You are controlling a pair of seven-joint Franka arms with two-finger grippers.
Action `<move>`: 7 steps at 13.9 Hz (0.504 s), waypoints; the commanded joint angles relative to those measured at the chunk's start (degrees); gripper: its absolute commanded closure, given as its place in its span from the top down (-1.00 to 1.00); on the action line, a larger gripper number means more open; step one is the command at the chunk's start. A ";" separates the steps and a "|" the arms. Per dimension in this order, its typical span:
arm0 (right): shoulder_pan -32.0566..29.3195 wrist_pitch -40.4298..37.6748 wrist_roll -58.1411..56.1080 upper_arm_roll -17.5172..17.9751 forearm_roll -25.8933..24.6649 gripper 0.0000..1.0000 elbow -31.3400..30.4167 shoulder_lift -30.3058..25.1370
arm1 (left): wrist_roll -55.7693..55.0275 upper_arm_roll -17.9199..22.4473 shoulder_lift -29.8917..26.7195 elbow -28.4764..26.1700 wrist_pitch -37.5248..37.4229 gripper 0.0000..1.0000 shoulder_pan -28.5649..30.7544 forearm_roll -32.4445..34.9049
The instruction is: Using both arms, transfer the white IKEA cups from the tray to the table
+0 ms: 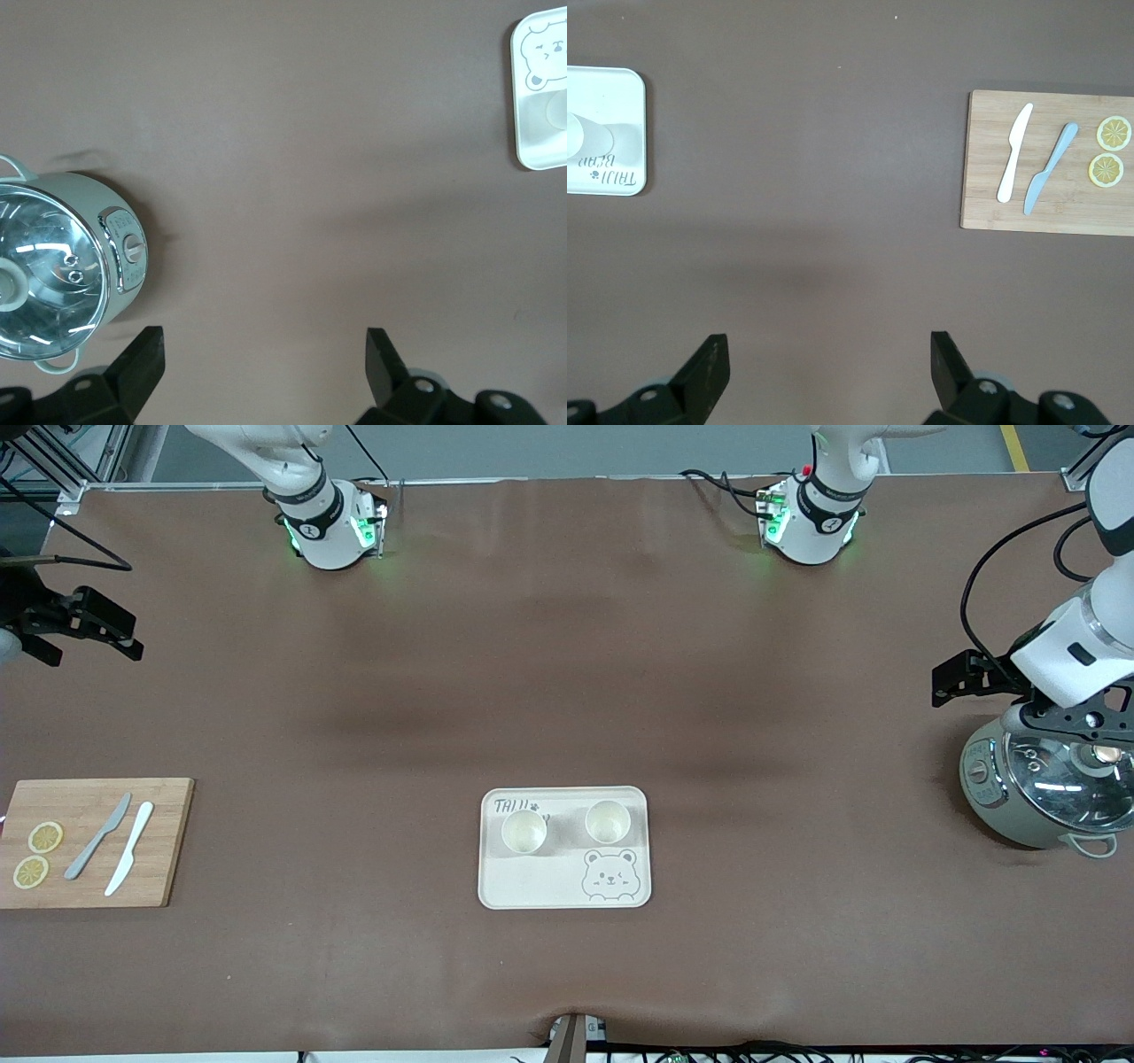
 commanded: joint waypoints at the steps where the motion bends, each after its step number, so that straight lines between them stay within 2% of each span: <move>1: -0.29 -0.69 0.06 0.27 -0.62 1.00 1.49 0.85 | -0.34 -0.07 -0.24 0.82 0.08 1.00 0.09 0.98; 3: -0.29 -0.69 -0.02 0.27 -0.62 1.00 1.49 0.85 | 0.89 0.28 -0.86 0.91 -0.19 1.00 0.53 0.54; 6: -0.29 -0.69 -0.02 0.27 -0.62 1.00 1.49 0.85 | -0.41 0.19 2.11 0.82 1.90 1.00 0.45 -4.28; 7: -0.29 -0.69 -0.02 0.27 -0.62 1.00 1.49 0.85 | -0.42 0.11 2.74 0.99 3.05 1.00 -0.16 -3.95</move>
